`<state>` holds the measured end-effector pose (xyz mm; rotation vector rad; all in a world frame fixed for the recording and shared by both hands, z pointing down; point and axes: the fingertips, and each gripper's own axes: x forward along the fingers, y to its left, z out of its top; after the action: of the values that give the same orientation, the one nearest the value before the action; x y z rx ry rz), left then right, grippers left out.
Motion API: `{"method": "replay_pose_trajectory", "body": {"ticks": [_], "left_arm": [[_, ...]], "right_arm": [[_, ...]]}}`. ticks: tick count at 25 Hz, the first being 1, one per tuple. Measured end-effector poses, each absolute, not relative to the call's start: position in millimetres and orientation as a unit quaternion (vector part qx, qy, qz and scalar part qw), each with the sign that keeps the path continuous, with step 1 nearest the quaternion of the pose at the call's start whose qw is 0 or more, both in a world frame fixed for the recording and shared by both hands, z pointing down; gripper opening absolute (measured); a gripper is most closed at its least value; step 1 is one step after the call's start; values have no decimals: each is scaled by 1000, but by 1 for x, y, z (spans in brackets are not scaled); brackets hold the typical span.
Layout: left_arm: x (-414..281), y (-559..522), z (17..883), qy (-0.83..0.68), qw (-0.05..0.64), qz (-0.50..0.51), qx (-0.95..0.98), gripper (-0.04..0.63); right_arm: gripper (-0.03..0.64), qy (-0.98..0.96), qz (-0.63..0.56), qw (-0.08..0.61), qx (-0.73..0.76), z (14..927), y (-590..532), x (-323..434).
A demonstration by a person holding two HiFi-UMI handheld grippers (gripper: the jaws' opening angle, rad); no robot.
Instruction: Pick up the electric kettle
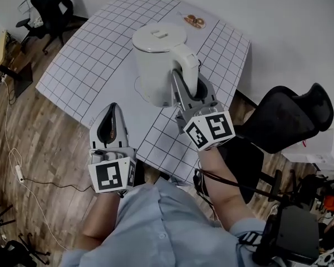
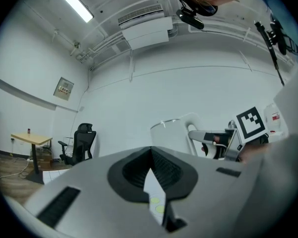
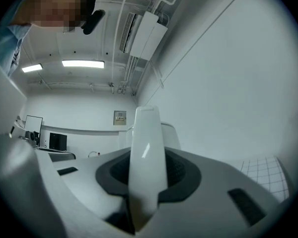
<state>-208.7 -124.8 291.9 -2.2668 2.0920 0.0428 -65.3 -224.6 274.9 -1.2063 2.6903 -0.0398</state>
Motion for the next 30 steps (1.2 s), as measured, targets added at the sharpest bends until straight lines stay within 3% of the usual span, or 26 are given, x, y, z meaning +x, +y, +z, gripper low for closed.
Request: {"method": "replay_pose_trajectory", "body": {"ticks": [14,30], "left_arm": [[-283,-175,326,672,-3,-24,-740,-2],[-274,-199,346,665,-28,-41,-745,-1]], "right_arm": [[91,918,-69,68,-385,354,-286,-175],[95,924,-65,71,-369,381,-289,-174]]}}
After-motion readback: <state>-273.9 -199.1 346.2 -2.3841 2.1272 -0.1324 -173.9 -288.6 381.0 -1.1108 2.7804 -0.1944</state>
